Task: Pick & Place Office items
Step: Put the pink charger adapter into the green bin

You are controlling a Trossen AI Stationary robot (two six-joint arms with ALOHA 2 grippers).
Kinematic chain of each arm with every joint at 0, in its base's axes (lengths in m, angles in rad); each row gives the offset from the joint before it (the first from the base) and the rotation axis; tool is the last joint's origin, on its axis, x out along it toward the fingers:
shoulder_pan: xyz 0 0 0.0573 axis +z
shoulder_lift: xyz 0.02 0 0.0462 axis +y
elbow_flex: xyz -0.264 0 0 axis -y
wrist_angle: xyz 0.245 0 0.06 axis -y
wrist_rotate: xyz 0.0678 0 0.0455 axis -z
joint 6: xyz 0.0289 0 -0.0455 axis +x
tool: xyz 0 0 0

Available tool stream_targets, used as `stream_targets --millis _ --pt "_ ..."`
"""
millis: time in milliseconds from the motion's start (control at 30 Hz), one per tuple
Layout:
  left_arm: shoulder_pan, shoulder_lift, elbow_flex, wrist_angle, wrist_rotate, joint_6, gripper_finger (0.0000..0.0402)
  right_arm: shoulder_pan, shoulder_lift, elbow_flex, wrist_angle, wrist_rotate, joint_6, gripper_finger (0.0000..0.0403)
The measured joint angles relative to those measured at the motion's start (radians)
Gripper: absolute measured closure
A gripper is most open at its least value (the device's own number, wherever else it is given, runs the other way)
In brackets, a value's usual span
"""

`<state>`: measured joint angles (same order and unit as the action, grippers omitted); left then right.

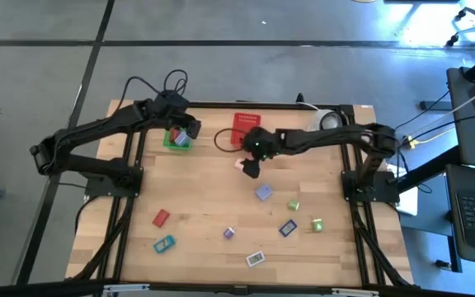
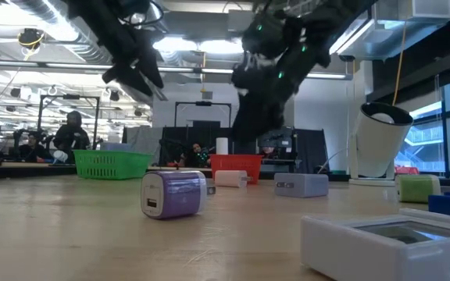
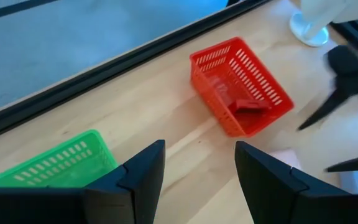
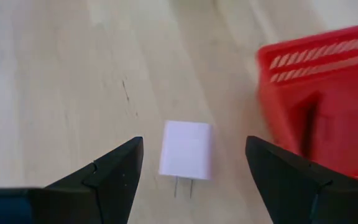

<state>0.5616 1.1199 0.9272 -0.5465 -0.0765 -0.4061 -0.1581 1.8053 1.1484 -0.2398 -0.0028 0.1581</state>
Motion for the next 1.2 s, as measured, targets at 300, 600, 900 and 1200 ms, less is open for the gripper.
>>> stream_targets --millis 300,600,900,1200 --pt "-0.018 -0.026 0.0 -0.004 0.0 -0.013 0.021 0.035 0.1 0.0 0.098 0.09 -0.002 0.0117" --pt "-0.018 -0.025 0.0 -0.005 -0.001 -0.026 0.021 0.033 0.172 0.0 0.107 0.099 0.016 0.0117" --pt "-0.018 -0.025 0.0 -0.005 -0.007 -0.018 0.021 0.036 0.212 0.001 0.138 0.096 0.018 0.0125" --pt "-0.018 -0.025 0.0 -0.005 -0.011 0.008 0.021 0.035 0.213 0.001 0.139 0.079 0.052 0.021"
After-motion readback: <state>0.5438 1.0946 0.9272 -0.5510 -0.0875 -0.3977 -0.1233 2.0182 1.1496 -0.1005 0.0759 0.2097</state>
